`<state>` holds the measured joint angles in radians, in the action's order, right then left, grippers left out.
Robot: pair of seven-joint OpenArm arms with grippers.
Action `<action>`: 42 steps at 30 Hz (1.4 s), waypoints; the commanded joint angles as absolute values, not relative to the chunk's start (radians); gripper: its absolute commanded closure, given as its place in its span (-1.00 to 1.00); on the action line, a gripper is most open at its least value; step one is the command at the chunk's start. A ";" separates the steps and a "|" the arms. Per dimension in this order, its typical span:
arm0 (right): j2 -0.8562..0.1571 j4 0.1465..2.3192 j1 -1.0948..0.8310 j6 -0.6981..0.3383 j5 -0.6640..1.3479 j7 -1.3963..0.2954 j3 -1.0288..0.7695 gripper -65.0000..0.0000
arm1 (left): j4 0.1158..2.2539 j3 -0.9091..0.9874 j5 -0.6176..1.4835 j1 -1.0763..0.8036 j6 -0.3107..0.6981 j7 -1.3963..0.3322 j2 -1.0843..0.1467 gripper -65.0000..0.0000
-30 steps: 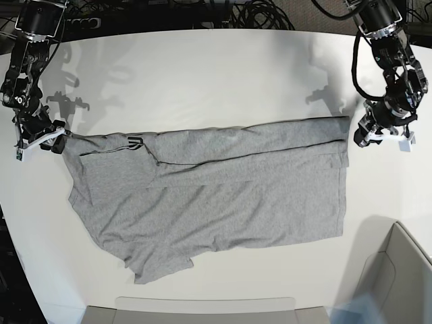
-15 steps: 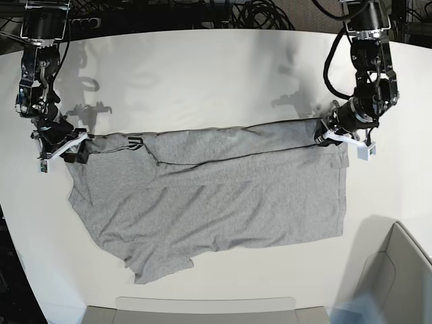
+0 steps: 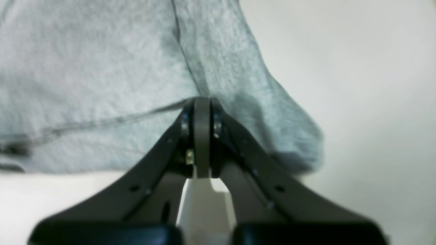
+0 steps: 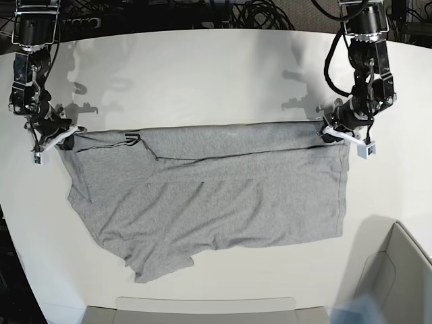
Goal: Fold the T-shirt properly
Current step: 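Grasp the folded edge again with both grippers and drag it back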
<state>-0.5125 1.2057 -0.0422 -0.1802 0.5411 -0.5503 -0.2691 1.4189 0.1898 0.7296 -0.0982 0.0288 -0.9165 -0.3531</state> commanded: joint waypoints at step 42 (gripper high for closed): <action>-0.367 1.428 0.028 -0.179 0.245 -0.630 -0.120 1.00 | 1.659 0.312 0.671 -0.133 -0.004 -1.093 -0.312 0.63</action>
